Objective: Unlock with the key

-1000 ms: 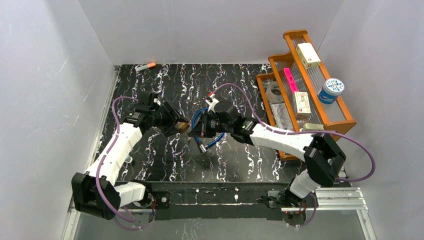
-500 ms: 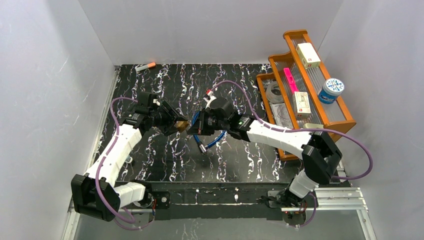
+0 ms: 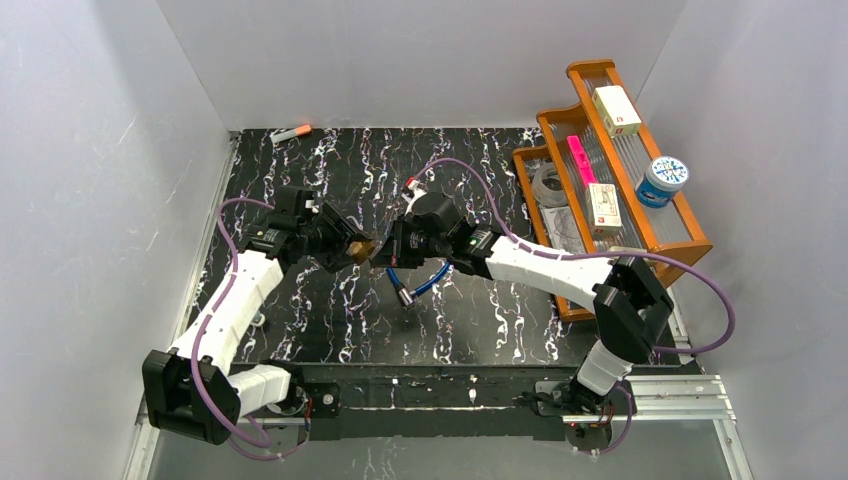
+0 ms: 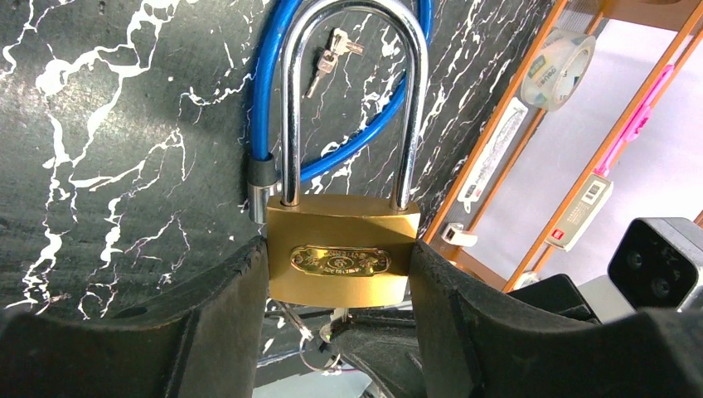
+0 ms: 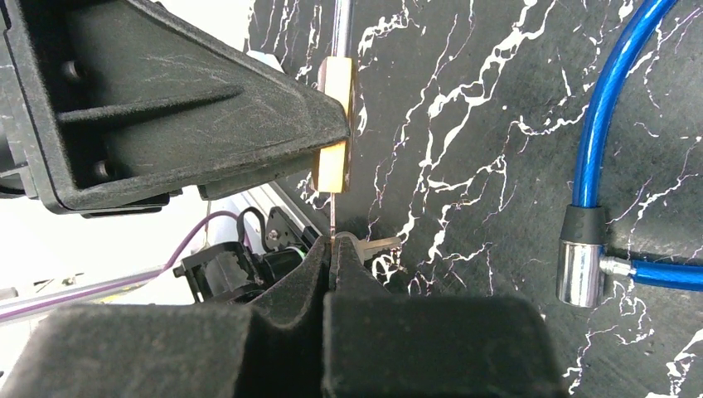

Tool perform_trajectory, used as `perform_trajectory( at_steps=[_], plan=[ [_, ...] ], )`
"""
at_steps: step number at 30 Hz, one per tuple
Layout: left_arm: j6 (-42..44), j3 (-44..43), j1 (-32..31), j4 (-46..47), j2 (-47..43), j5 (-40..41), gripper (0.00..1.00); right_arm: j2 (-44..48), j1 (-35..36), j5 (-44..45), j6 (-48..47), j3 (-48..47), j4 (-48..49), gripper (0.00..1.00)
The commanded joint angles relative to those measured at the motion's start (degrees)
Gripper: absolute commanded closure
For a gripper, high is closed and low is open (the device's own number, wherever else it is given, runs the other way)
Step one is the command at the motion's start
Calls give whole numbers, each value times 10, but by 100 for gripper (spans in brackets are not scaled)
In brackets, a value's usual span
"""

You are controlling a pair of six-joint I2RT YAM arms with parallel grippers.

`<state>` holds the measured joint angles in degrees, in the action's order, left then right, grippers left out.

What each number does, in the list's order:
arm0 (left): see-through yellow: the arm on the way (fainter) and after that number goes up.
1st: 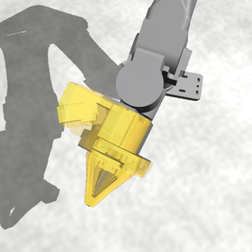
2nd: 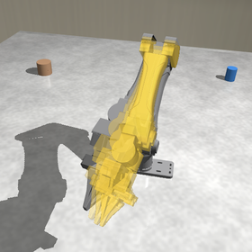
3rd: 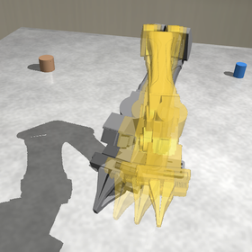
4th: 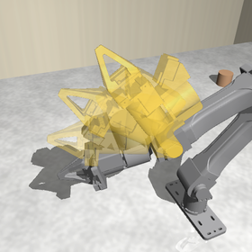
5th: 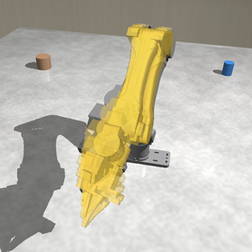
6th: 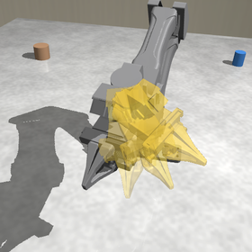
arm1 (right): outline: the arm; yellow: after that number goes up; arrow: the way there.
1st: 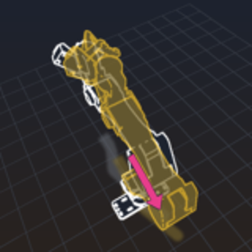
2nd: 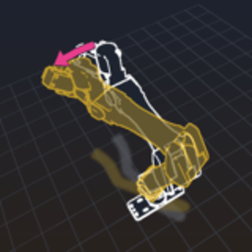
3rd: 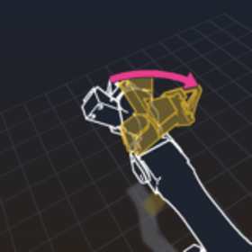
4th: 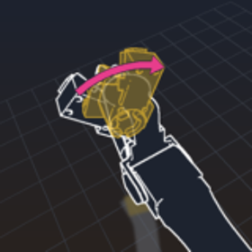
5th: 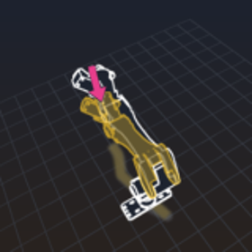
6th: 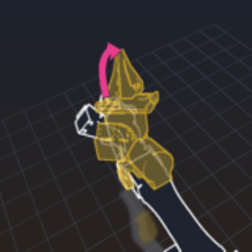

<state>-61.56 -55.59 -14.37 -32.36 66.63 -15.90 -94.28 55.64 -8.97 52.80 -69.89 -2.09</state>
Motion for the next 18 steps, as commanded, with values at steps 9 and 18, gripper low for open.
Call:
perform_trajectory(
  at_steps=[9,18],
  plan=[
    [-54,-14,-2,23,-35,-60,93,-13,0,23,-40,8,101,99],
    [-61,-15,-2,29,-38,-67,93,-12,2,29,-65,14,121,99]
  ],
)
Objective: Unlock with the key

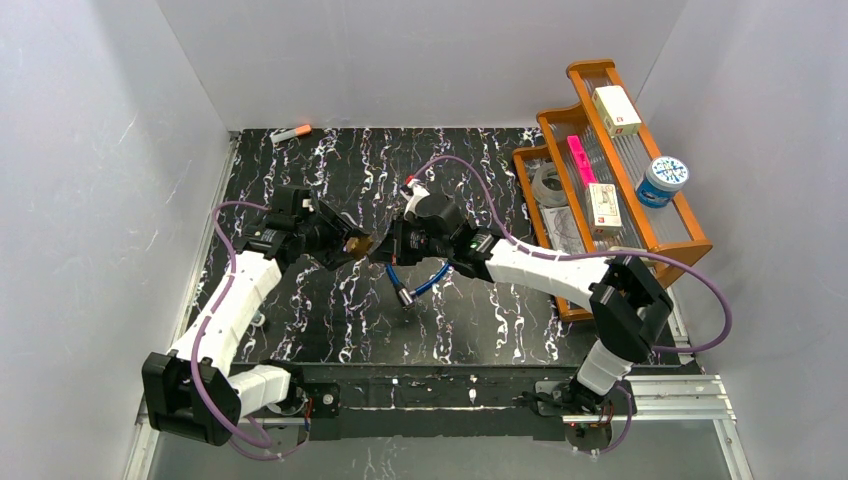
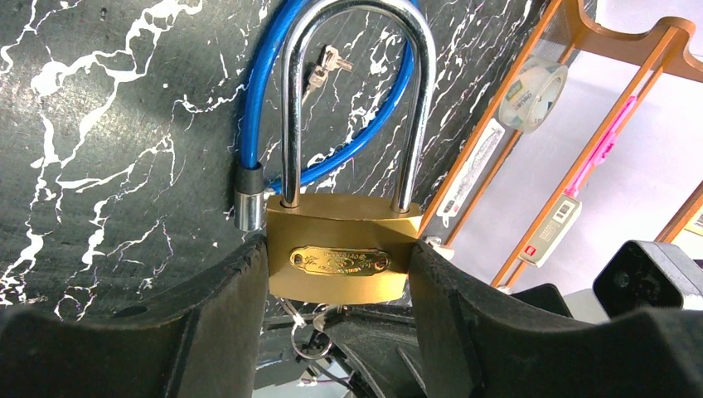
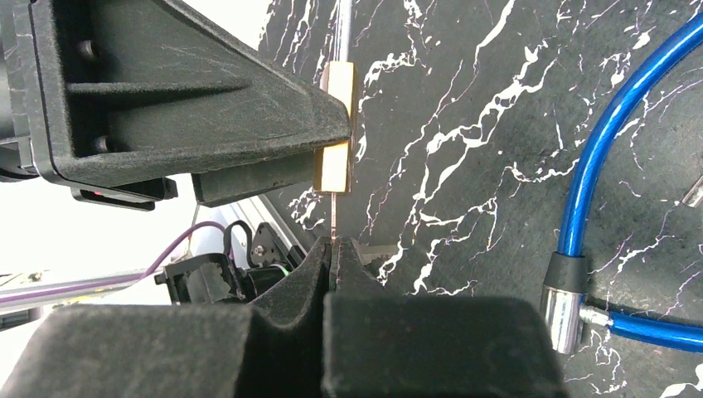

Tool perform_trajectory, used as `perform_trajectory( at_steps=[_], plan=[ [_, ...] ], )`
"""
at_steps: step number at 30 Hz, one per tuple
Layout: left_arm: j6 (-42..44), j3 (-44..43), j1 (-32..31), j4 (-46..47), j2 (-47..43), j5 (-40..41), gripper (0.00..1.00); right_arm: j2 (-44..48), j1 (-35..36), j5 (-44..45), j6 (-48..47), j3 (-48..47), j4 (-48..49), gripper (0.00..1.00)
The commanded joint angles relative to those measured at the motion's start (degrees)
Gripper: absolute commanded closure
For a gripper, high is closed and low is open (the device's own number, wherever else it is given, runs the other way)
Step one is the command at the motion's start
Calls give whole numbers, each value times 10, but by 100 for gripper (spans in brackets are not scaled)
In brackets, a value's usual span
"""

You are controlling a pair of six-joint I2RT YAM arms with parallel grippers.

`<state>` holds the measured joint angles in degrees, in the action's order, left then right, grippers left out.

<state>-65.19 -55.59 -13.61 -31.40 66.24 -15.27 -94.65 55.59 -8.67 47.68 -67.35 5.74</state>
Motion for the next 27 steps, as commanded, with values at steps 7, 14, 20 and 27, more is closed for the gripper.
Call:
perform_trajectory(
  at_steps=[7,14,20,27],
  plan=[
    [-25,-11,-9,19,-37,-73,94,-39,3,25,-9,-44,44,99],
    [-10,-10,-9,25,-33,-61,94,-20,3,16,-30,-9,94,99],
    [-6,-12,-9,32,-32,-57,95,-6,2,-8,-44,23,131,99],
    [-11,-9,-9,33,-33,-64,95,-32,2,19,-1,-6,82,99]
  ],
)
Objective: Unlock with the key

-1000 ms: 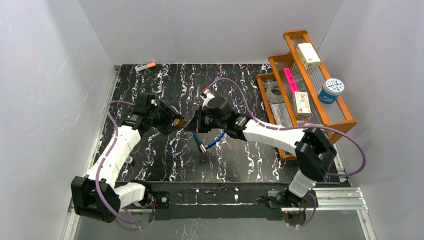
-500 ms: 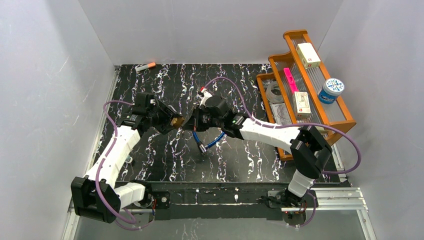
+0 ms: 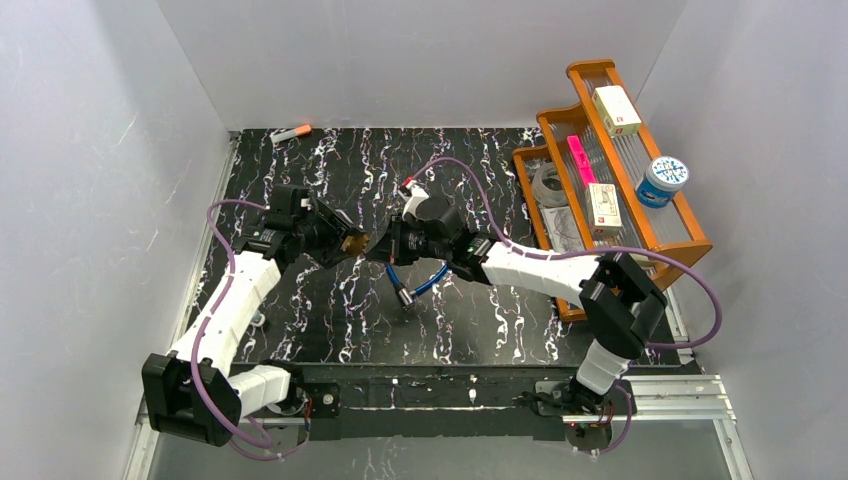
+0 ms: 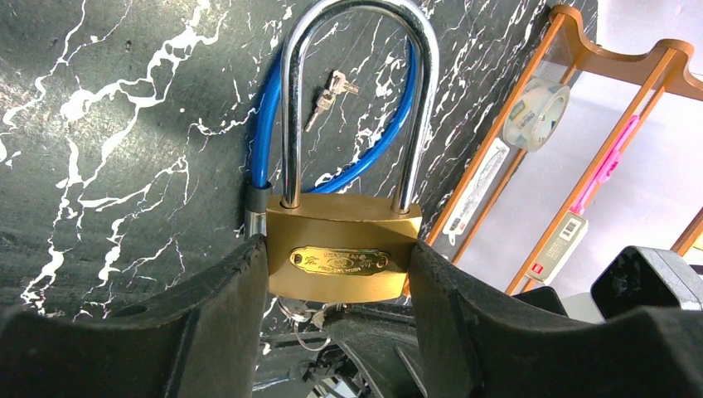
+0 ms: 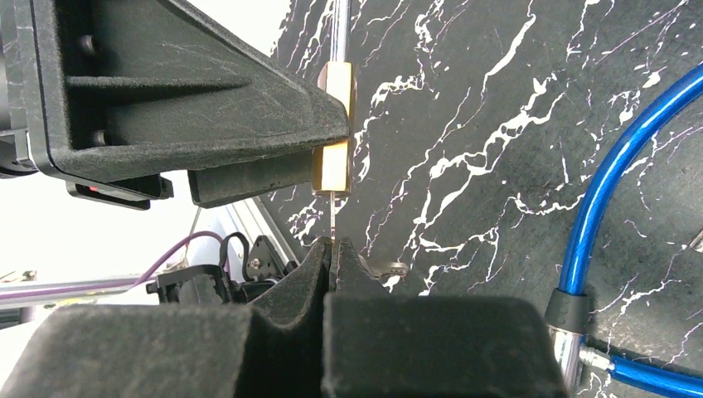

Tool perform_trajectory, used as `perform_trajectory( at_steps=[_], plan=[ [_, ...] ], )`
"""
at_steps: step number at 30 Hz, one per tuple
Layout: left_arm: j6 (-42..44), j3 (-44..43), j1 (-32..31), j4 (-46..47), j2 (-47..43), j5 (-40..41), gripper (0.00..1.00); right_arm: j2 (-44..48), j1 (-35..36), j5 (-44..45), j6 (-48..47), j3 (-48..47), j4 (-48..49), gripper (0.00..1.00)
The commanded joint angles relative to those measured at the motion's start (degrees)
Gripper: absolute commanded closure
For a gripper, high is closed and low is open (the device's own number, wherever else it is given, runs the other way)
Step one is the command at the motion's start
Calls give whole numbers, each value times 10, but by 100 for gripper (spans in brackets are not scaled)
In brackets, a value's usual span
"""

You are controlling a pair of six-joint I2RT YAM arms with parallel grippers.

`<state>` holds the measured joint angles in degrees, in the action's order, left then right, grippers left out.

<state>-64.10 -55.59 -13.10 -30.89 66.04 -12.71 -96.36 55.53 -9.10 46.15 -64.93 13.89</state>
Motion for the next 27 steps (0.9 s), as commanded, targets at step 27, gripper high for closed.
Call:
perform_trajectory(
  at_steps=[27],
  plan=[
    [36,-19,-15,29,-46,-47,97,-44,-9,26,25,-102,-51,99]
  ],
)
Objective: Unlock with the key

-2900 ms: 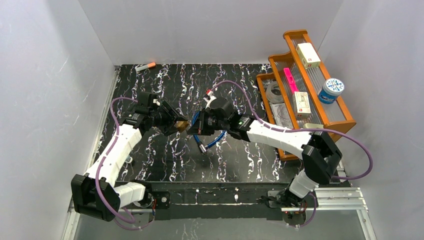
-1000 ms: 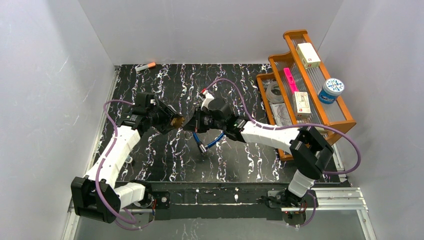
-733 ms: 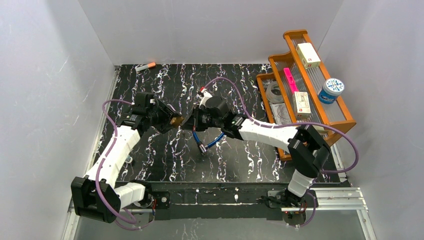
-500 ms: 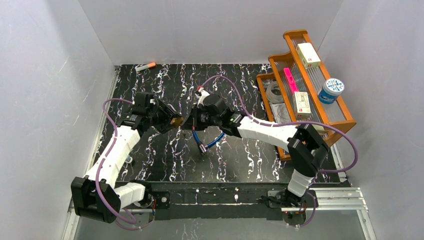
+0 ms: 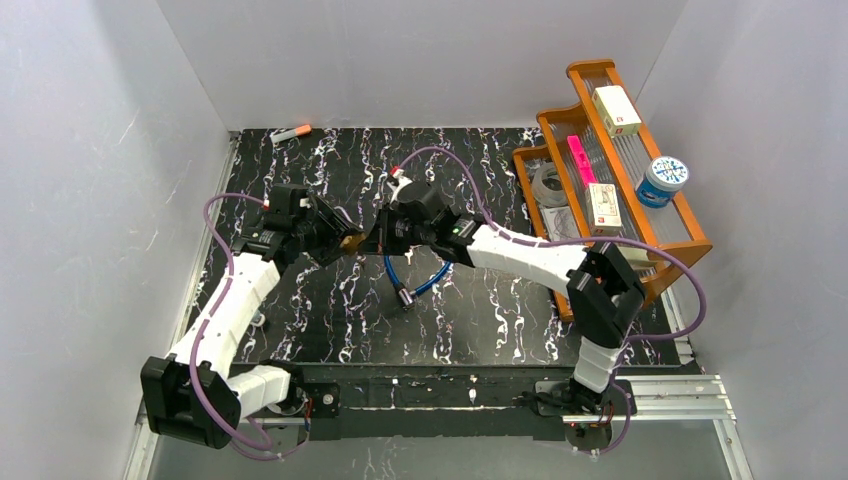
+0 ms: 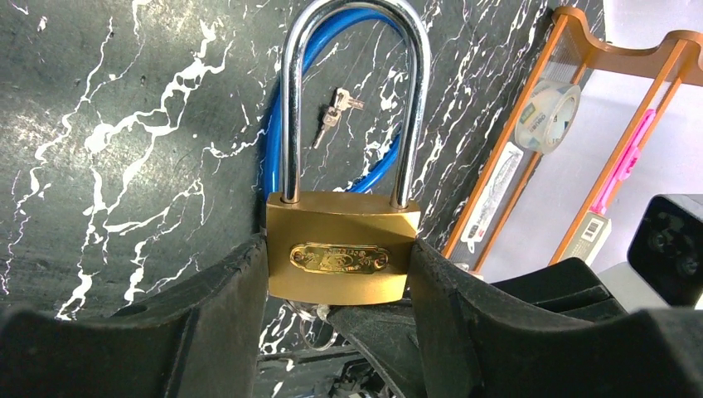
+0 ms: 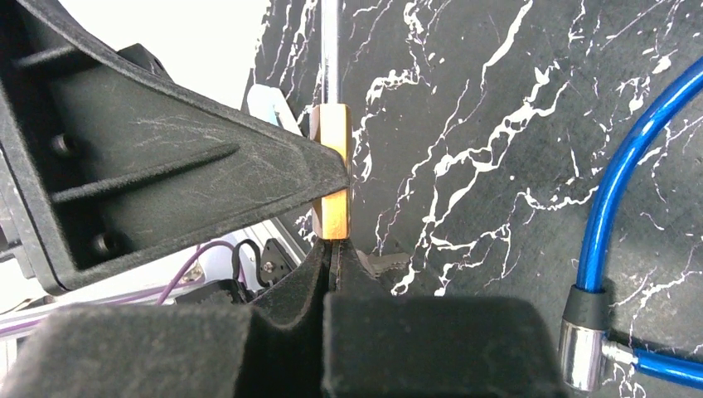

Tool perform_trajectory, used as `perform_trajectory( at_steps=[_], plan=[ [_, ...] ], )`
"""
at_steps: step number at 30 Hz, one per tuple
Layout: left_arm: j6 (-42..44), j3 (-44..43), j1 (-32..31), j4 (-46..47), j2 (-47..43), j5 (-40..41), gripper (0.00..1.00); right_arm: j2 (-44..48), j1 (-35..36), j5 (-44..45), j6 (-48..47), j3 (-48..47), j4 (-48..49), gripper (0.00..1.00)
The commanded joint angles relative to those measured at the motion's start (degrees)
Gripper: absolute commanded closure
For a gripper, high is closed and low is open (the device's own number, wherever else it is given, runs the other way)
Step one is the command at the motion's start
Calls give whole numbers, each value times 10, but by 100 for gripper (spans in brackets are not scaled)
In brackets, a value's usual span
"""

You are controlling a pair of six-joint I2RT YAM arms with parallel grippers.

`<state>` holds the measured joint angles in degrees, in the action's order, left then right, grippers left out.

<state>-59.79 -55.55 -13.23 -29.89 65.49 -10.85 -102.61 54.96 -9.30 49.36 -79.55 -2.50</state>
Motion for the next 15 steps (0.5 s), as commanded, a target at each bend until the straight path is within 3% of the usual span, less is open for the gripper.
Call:
perform_trajectory(
  at_steps=[1,8,11,15],
  plan=[
    [-8,-23,-13,16,-43,-61,94,29,-4,30,-11,67,143,99],
    [-8,-23,-14,20,-63,-52,78,104,-4,39,-33,207,350,99],
    [-11,-17,-14,45,-73,-63,67,124,-4,35,-39,258,443,99],
    [-9,-19,-13,71,-82,-76,49,131,-4,30,-43,272,484,99]
  ],
)
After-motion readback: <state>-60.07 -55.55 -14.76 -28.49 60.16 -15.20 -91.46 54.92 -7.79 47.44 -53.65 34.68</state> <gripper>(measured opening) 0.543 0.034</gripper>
